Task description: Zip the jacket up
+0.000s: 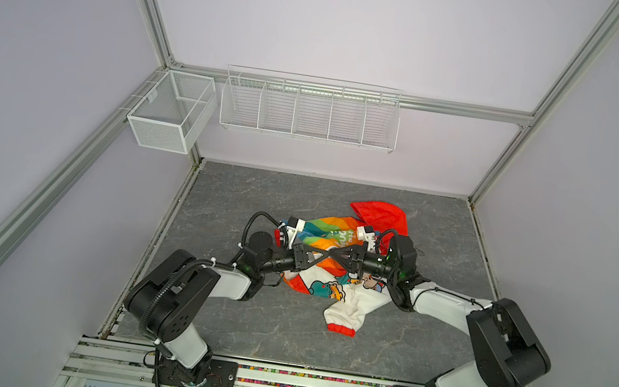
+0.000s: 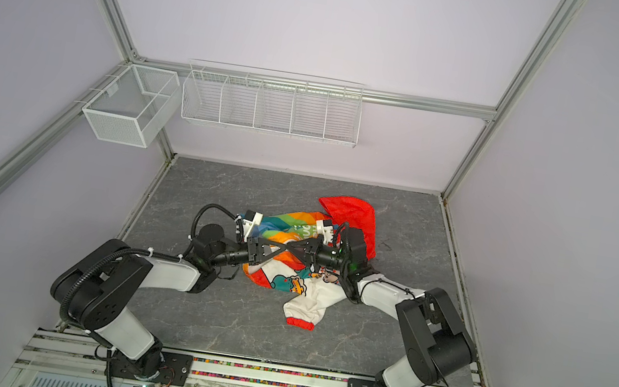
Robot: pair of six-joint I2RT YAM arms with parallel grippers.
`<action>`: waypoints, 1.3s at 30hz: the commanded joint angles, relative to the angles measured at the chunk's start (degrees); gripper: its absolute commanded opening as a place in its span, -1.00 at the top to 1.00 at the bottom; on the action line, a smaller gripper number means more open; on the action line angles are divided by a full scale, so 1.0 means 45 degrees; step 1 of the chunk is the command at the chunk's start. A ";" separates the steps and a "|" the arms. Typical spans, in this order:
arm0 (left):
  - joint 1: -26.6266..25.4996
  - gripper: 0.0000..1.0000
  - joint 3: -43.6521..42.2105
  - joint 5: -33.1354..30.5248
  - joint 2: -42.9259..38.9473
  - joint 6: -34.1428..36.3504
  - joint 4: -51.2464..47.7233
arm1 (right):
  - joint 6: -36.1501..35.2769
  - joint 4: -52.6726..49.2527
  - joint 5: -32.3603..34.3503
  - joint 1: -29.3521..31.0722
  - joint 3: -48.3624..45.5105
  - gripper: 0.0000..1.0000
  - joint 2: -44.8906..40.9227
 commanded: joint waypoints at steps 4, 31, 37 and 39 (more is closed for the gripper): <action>0.0012 0.55 0.0037 -0.0100 -0.0011 -0.0504 0.0635 | -0.0111 0.0103 -0.0190 0.0092 0.0045 0.86 0.0075; 0.0308 1.00 0.0262 -0.0967 0.0184 -0.0859 -0.0019 | -0.1016 -0.1228 0.0044 0.0317 0.0084 0.86 -0.0091; 0.0308 1.00 0.0101 -0.1563 0.0040 -0.1085 0.0125 | -0.0978 -0.1237 0.0328 0.0413 0.0045 0.86 -0.0120; 0.0308 1.00 -0.0058 -0.1859 -0.0045 -0.1249 0.0424 | -0.0952 -0.1223 0.0423 0.0505 0.0060 0.85 -0.0101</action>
